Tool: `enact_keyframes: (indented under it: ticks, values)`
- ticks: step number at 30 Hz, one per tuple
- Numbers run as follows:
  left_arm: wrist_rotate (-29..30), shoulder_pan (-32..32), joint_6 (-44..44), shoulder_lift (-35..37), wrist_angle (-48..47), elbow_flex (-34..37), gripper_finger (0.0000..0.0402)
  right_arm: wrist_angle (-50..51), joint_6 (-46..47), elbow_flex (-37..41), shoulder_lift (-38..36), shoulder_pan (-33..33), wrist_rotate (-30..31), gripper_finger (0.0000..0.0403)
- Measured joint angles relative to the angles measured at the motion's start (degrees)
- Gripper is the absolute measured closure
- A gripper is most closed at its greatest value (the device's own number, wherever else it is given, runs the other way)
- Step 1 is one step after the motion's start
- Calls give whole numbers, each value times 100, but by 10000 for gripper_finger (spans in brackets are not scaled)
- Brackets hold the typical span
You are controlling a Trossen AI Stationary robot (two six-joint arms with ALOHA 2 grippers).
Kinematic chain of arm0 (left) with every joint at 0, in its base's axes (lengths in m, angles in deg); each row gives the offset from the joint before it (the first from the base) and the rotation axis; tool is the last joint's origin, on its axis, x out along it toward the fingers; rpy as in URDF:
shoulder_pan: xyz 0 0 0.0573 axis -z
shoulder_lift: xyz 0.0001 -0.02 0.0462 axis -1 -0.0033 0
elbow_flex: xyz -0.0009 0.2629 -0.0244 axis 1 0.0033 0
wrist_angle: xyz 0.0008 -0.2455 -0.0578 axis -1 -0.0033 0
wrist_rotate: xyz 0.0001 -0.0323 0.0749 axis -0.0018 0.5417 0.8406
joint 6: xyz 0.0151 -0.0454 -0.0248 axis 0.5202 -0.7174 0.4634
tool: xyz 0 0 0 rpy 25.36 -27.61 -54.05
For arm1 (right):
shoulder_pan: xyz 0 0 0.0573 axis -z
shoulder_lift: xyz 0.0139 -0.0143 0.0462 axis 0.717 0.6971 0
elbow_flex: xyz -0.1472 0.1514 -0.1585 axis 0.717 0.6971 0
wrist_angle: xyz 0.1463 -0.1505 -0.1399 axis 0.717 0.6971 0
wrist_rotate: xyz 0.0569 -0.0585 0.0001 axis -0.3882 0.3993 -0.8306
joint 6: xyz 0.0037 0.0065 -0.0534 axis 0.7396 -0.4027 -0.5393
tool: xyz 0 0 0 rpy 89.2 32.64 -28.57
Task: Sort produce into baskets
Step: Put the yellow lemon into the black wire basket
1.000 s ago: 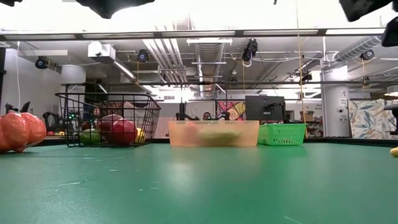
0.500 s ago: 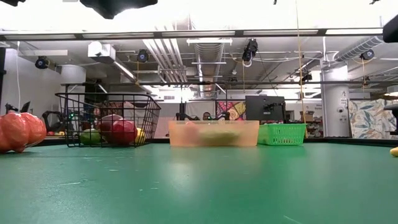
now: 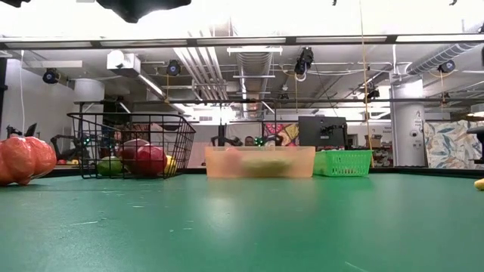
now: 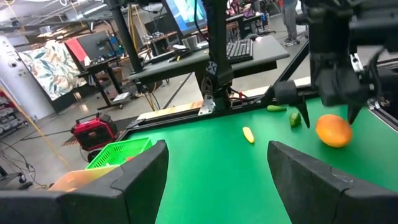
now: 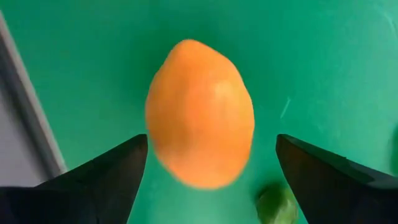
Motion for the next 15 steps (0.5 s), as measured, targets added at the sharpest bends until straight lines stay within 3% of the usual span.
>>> enact_keyframes:
  ticks: [5, 12, 15]
  values:
    - [0, 0, -173, 0, 0, 0, 146, -99, -164, -10, 297, 20, 5, 75]
    - [-5, 0, -371, 0, -2, 2, 146, -159, -154, -8, 251, 69, 16, 168]
    - [-226, 0, -464, 0, -20, 11, 146, -188, -297, -32, 231, 89, 102, 177]
